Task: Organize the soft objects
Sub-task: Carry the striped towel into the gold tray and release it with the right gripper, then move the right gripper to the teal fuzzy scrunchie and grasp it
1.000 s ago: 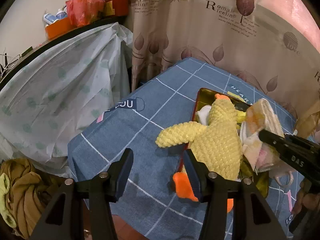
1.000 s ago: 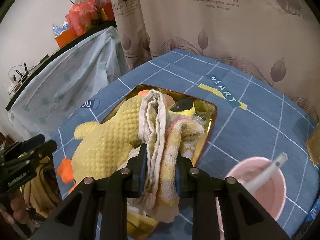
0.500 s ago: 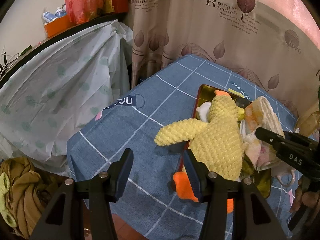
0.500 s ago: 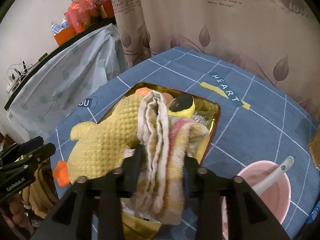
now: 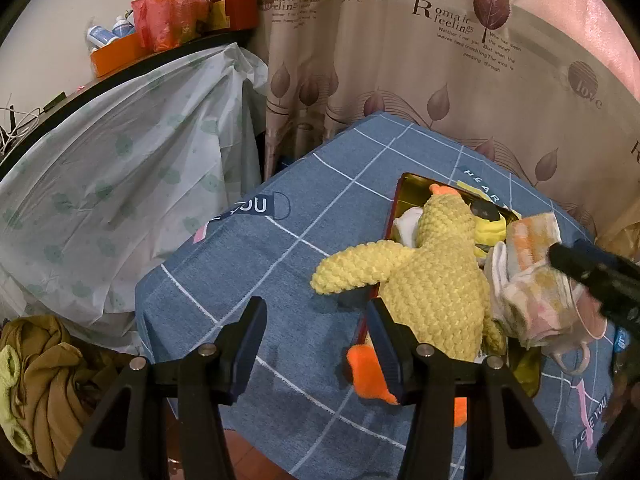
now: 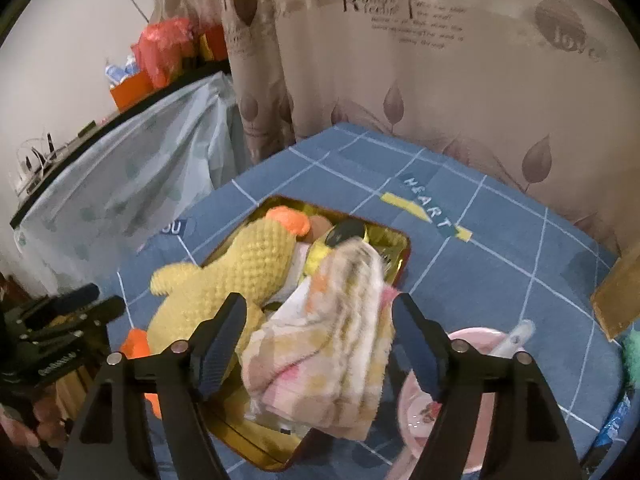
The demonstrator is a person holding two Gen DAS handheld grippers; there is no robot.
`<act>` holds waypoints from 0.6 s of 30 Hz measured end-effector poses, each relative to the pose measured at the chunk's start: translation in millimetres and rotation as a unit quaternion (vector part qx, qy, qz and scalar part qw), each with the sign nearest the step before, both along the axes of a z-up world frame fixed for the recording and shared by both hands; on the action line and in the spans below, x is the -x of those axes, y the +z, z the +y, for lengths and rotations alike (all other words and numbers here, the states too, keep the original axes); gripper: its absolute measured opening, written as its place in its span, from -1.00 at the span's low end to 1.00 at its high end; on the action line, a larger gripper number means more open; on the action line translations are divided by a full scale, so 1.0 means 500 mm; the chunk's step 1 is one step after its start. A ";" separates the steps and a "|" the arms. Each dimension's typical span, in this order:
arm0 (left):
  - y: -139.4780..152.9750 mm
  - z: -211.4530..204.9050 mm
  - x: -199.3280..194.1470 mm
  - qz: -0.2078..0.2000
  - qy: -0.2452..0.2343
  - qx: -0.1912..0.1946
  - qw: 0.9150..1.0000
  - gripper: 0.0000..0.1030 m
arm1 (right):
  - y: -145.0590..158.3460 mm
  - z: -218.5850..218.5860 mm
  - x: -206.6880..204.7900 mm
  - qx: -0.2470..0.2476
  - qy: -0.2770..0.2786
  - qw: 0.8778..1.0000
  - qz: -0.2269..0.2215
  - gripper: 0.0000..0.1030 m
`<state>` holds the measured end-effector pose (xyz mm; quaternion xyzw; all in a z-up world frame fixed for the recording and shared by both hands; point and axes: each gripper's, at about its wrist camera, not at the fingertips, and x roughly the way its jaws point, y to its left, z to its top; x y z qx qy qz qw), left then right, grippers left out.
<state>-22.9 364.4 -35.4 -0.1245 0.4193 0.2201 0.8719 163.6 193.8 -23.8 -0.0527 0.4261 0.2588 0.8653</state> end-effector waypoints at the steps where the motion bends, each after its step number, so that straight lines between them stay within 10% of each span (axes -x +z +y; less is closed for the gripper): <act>1: 0.001 0.000 0.000 -0.001 0.000 0.000 1.000 0.03 | 0.010 -0.007 0.000 -0.006 -0.003 1.000 -0.004 0.44; 18: 0.014 -0.022 -0.006 0.001 -0.013 -0.033 0.999 0.03 | 0.064 -0.248 0.013 0.001 -0.100 0.994 -0.036 0.48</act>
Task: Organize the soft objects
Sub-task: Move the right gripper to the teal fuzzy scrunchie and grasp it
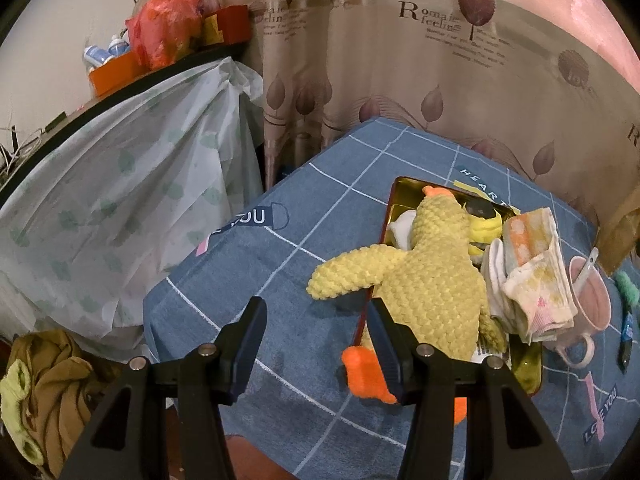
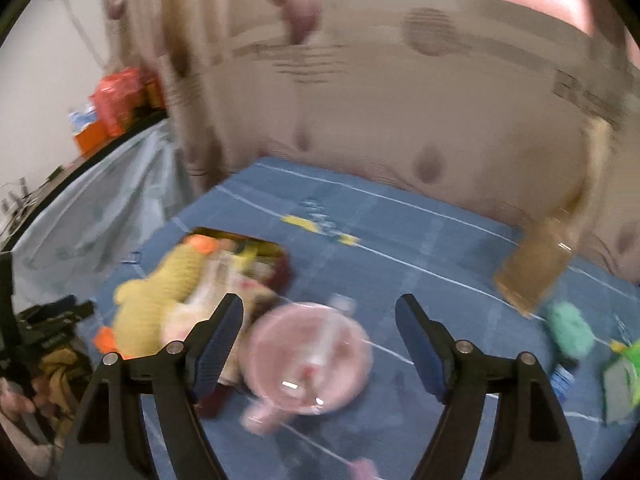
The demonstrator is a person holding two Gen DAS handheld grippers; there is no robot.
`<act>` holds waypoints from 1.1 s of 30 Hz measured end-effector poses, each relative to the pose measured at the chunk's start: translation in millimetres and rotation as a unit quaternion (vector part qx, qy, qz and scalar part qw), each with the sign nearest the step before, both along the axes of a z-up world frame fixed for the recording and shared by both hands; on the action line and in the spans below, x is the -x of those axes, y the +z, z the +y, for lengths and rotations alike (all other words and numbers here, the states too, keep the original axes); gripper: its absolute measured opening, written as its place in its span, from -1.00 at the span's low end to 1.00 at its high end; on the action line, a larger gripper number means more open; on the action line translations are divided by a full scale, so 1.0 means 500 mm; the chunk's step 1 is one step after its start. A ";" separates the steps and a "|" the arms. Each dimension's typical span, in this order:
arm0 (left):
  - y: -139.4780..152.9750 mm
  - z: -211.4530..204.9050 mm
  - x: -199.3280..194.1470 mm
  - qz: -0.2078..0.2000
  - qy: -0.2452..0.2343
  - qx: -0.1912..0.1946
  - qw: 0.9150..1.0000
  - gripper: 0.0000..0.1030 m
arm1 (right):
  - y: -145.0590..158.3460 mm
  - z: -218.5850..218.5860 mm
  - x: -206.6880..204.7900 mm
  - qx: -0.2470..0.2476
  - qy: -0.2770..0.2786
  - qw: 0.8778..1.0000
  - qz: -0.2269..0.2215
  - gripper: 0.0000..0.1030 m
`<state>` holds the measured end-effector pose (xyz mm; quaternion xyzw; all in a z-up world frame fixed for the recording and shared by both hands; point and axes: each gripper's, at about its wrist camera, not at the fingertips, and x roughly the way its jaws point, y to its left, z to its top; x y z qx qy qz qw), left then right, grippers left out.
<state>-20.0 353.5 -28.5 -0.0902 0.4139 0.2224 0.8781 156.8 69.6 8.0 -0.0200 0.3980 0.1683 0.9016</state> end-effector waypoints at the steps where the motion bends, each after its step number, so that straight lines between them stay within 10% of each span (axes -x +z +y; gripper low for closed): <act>1: 0.000 -0.002 0.000 0.001 -0.002 -0.002 1.000 0.03 | -0.003 -0.028 0.002 0.004 -0.012 1.000 0.002 0.48; 17: 0.047 -0.169 -0.058 0.018 -0.106 -0.046 0.993 0.03 | -0.107 -0.405 -0.059 0.063 -0.163 0.984 0.033 0.47; 33: 0.035 -0.478 -0.213 0.055 -0.274 -0.020 0.960 0.04 | -0.222 -0.538 -0.187 0.054 -0.155 0.984 0.071 0.41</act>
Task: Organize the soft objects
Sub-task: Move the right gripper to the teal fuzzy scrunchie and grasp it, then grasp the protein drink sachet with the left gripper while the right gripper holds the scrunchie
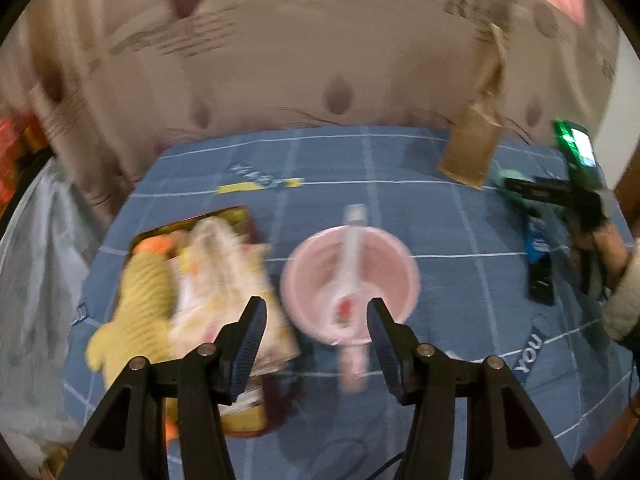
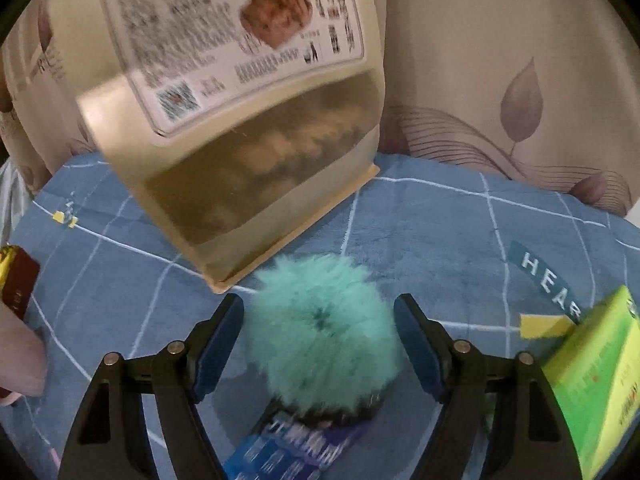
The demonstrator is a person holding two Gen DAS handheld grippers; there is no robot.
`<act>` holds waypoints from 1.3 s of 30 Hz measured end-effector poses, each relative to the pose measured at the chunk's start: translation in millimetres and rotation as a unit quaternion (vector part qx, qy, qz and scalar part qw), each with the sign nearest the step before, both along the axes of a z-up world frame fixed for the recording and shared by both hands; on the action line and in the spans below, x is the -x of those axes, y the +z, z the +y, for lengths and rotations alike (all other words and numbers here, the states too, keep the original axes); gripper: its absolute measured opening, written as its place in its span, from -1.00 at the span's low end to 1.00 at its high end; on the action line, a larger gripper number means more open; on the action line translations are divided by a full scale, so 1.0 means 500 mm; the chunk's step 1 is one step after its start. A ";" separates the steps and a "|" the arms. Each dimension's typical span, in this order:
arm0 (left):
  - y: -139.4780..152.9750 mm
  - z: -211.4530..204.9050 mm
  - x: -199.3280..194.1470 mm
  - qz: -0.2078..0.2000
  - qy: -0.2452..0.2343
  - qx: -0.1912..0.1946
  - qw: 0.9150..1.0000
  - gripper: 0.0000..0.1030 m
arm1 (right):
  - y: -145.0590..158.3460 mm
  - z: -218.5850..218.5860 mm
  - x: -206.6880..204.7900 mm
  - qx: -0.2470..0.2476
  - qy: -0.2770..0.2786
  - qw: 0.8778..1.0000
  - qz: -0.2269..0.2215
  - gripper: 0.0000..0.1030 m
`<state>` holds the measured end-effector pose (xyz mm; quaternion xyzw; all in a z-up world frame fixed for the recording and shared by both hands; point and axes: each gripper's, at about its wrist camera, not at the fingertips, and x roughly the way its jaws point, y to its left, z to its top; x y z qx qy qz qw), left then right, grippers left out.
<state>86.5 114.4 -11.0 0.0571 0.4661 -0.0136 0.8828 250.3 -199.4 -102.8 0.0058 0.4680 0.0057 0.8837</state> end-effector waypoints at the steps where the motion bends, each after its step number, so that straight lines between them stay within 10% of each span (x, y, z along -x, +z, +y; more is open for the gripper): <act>1: -0.003 -0.019 -0.008 0.003 -0.011 0.000 1.000 0.04 | -0.007 -0.002 -0.005 -0.003 0.003 1.000 0.003 0.32; 8: -0.025 -0.137 -0.045 0.020 -0.073 0.010 0.997 0.04 | -0.023 -0.016 -0.002 -0.004 0.006 1.000 0.002 -0.33; 39: -0.089 -0.358 -0.047 0.030 -0.162 0.018 0.986 0.04 | 0.081 -0.129 0.248 -0.014 -0.016 0.999 -0.031 -0.36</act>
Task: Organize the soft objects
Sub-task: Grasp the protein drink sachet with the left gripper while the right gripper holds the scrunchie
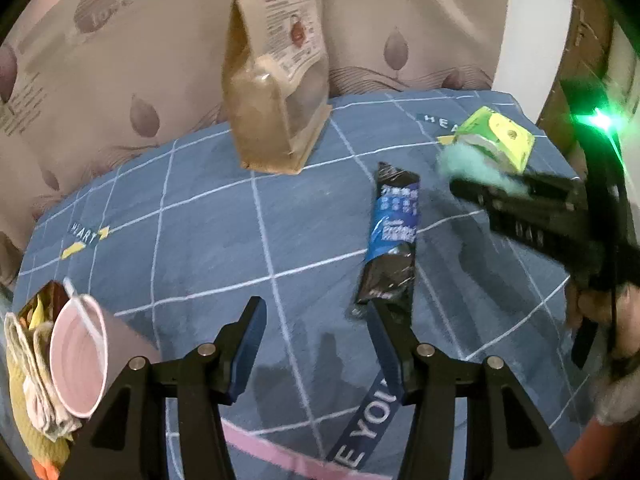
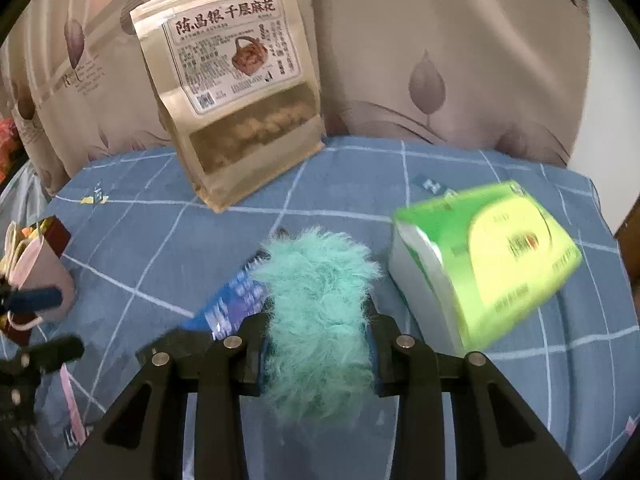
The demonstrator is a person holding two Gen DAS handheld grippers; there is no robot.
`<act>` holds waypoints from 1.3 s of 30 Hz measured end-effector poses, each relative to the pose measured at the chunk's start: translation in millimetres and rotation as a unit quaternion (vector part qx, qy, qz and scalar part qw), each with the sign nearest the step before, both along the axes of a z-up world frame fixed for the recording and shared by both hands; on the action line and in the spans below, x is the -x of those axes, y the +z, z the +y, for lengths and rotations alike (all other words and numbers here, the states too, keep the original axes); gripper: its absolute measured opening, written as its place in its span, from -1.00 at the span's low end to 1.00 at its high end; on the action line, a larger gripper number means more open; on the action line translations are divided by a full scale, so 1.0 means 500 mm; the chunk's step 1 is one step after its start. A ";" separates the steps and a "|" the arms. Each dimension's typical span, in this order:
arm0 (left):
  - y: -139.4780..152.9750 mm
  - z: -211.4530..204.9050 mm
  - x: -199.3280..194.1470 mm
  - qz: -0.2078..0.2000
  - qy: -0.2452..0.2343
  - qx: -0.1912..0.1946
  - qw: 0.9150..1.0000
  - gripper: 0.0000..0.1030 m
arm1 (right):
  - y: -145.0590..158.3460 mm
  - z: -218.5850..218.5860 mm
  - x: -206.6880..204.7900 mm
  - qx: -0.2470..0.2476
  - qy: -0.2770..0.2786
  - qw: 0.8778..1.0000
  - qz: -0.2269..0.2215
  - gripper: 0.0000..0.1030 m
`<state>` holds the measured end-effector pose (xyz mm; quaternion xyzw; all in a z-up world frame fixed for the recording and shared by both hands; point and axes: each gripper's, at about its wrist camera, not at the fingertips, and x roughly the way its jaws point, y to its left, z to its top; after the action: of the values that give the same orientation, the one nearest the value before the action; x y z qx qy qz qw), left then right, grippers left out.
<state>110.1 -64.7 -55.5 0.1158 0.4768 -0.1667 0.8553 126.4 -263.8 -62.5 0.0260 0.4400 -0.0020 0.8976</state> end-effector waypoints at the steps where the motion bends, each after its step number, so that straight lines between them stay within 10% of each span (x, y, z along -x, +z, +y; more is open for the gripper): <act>1: 0.001 -0.007 -0.002 -0.004 -0.002 -0.001 1.000 0.04 | -0.003 -0.004 0.009 -0.001 -0.002 1.000 0.002 -0.36; 39: -0.141 -0.193 -0.123 0.025 -0.056 -0.018 0.998 0.07 | -0.076 -0.078 0.084 -0.036 -0.042 0.998 0.013 -0.32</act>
<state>171.6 -161.1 -126.1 0.1532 0.4935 -0.2087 0.8303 84.5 -303.0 -100.7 0.0771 0.4497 -0.0240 0.8895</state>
